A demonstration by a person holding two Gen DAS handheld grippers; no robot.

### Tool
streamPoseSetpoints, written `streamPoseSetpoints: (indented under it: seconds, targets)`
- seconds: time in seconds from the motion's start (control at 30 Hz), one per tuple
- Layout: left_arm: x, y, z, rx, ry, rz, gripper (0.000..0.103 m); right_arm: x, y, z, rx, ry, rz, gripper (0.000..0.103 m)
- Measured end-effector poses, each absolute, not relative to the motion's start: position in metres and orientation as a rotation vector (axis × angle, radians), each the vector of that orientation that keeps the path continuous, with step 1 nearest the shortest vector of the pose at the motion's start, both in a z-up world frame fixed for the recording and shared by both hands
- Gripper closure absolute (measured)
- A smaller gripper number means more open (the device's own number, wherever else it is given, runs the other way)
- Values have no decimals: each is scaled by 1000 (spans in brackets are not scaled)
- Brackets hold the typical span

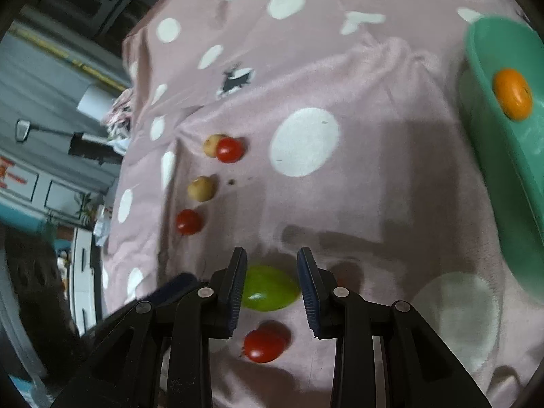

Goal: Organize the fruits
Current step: 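Lift the small green fruit off the cloth with the right tool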

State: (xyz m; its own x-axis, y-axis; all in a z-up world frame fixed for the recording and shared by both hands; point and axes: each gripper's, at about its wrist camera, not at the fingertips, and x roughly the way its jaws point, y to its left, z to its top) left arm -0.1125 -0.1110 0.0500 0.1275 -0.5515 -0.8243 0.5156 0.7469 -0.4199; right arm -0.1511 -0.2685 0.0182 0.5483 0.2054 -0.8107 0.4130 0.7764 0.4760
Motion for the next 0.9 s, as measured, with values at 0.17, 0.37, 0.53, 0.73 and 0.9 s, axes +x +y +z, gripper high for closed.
streamPoseSetpoints:
  seconds: [0.17, 0.37, 0.53, 0.73, 0.9]
  targets:
    - [-116, -119, 45, -23, 1237, -795, 57, -153, -270, 16, 741, 1012, -100, 69]
    - [-119, -129, 36, -8, 1258, -809, 57, -147, -262, 9, 731, 1052, -78, 68]
    - [-120, -135, 29, 0, 1273, -813, 57, -147, -262, 8, 732, 1065, -59, 68]
    - [-121, -138, 28, 10, 1253, -814, 57, -148, -265, 6, 746, 1064, -64, 68]
    - [-121, -139, 27, 5, 1242, -808, 60, -148, -267, 3, 763, 1065, -54, 68]
